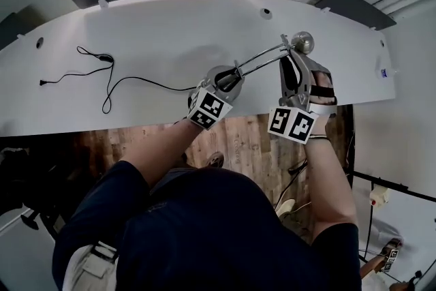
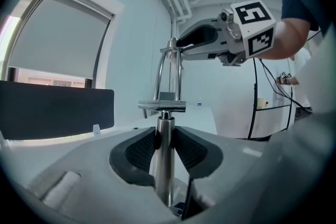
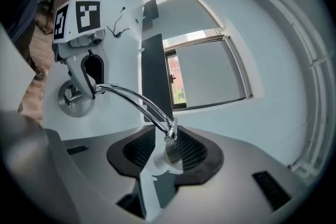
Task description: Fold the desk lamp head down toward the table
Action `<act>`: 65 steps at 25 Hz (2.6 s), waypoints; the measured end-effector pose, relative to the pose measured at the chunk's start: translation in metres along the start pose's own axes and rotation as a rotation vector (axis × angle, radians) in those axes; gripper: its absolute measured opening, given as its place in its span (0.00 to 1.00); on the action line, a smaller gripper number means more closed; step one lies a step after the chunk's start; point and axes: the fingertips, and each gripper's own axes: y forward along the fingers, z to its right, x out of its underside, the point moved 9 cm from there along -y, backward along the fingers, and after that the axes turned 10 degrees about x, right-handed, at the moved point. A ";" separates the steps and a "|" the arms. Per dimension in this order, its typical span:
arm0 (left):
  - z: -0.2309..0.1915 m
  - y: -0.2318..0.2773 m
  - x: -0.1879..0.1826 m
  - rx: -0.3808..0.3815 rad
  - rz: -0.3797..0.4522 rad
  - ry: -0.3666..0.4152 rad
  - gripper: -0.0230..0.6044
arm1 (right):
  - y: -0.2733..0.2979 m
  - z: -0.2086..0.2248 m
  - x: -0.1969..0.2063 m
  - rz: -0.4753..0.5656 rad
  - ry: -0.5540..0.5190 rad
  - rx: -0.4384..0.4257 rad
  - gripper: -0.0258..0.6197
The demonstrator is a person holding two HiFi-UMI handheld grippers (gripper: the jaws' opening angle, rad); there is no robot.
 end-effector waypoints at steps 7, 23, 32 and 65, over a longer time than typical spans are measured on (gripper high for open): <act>0.002 -0.002 0.003 -0.004 0.012 0.006 0.22 | 0.006 -0.003 -0.001 0.004 -0.072 0.013 0.23; 0.000 -0.002 0.002 -0.023 0.026 -0.001 0.22 | 0.026 -0.027 0.046 -0.016 0.421 -0.067 0.23; 0.002 -0.001 0.008 -0.029 0.037 -0.004 0.22 | 0.038 -0.066 0.070 -0.095 0.594 -0.159 0.22; 0.004 -0.001 0.004 -0.088 -0.002 -0.025 0.22 | 0.051 -0.191 0.055 -0.206 0.901 -0.406 0.14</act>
